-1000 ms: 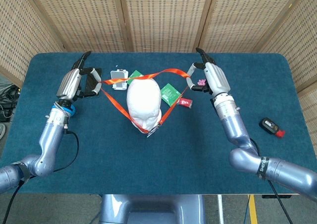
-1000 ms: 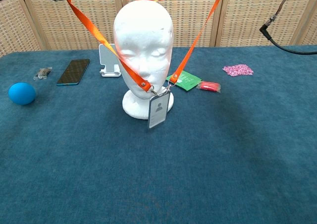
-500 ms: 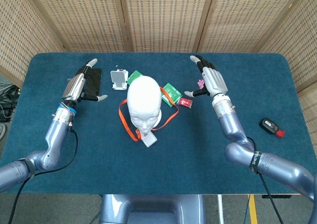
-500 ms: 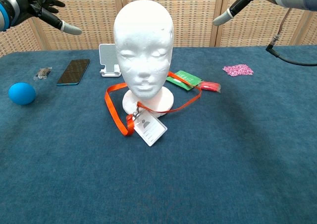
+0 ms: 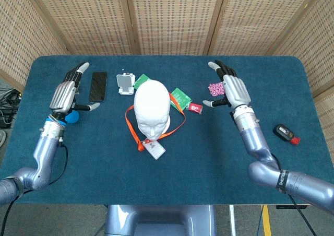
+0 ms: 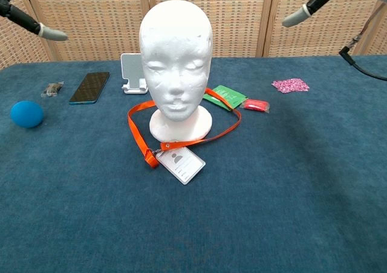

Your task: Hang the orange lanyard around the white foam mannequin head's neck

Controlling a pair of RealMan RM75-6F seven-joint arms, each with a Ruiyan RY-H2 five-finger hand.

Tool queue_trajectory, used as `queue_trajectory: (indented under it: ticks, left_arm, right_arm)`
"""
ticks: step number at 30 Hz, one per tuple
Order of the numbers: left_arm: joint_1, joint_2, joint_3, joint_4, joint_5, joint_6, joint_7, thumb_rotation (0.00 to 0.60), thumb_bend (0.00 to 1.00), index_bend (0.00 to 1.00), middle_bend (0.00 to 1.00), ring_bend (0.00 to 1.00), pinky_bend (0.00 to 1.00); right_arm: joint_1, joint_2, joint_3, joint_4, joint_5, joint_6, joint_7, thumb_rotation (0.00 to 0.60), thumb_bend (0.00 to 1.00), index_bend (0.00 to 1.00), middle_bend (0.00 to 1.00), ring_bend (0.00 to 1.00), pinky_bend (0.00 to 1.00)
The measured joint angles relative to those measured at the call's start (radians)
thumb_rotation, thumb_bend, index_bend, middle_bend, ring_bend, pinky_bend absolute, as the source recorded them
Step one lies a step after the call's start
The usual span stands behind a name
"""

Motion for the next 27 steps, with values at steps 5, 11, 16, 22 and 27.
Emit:
queue_trajectory:
  ticks: [5,11,16,22,27]
  left_arm:
    - [0.078,0.036,0.054,-0.023,0.061,0.096,0.046,0.6,0.01,0.0,0.0,0.0,0.0]
    - [0.164,0.086,0.116,-0.072,0.101,0.186,0.122,0.6,0.01,0.0,0.0,0.0,0.0]
    - [0.215,0.127,0.194,-0.116,0.174,0.214,0.179,0.6,0.01,0.0,0.0,0.0,0.0]
    - [0.226,0.177,0.303,-0.172,0.337,0.181,0.227,0.6,0.01,0.0,0.0,0.0,0.0]
    - [0.2,0.181,0.355,-0.222,0.416,0.099,0.293,0.6,0.01,0.0,0.0,0.0,0.0]
  right_arm:
    - [-0.07,0.061,-0.047,-0.056,-0.072,0.043,-0.004,0.6,0.17,0.0,0.02,0.0,0.0]
    - [-0.135,0.099,-0.099,-0.094,-0.154,0.085,-0.006,0.6,0.19,0.01,0.16,0.0,0.0]
    - [-0.216,0.119,-0.164,-0.111,-0.268,0.165,-0.004,0.6,0.19,0.01,0.12,0.0,0.0]
    - [-0.303,0.122,-0.227,-0.083,-0.401,0.276,0.014,0.6,0.18,0.02,0.06,0.0,0.0]
    - [-0.388,0.115,-0.295,-0.015,-0.534,0.375,0.042,0.6,0.18,0.02,0.03,0.0,0.0]
